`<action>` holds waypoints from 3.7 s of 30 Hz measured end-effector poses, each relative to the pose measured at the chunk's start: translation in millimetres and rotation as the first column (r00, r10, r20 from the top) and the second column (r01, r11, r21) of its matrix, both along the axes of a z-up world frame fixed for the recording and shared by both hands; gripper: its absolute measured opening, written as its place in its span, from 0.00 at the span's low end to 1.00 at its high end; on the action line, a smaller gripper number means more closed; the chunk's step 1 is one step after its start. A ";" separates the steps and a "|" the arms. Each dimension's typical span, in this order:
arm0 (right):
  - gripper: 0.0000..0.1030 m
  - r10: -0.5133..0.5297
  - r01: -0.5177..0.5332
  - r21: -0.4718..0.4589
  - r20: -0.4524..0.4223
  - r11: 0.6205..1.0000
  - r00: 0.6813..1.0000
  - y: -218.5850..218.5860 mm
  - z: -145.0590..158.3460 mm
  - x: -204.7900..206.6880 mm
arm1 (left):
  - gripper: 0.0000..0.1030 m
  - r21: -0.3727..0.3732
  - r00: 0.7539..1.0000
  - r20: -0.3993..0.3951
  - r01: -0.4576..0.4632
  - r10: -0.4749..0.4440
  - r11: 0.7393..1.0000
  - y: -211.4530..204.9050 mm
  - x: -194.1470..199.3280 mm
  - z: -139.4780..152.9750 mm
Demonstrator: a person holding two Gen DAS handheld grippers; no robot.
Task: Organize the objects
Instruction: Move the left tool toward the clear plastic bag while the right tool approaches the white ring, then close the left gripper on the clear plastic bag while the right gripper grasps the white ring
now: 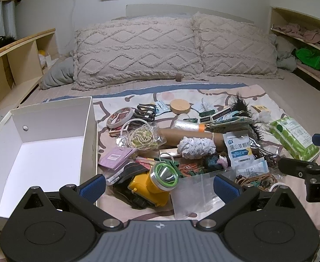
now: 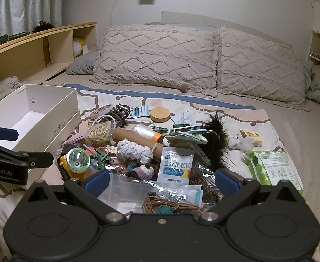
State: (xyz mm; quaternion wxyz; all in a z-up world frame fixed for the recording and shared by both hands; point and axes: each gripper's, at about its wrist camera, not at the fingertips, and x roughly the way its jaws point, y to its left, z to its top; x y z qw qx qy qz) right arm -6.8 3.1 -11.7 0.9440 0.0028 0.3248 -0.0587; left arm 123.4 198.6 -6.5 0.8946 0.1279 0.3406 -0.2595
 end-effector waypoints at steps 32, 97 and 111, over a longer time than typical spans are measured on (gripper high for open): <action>1.00 -0.119 0.131 0.043 -0.203 0.990 0.972 -32.1 -97.8 -8.2 | 1.00 -0.024 0.965 -0.263 -0.026 0.019 0.999 -16.1 22.9 -54.4; 1.00 -0.263 0.265 -0.011 -0.167 0.964 0.950 -55.1 -166.3 -6.7 | 0.00 -0.041 0.890 -0.442 -0.148 0.115 0.988 -4.6 59.0 -103.8; 1.00 -0.270 0.276 0.010 -0.186 0.961 0.945 -58.8 -164.2 -3.7 | 0.00 0.070 0.853 -0.471 -0.219 0.226 0.973 44.2 35.4 -101.6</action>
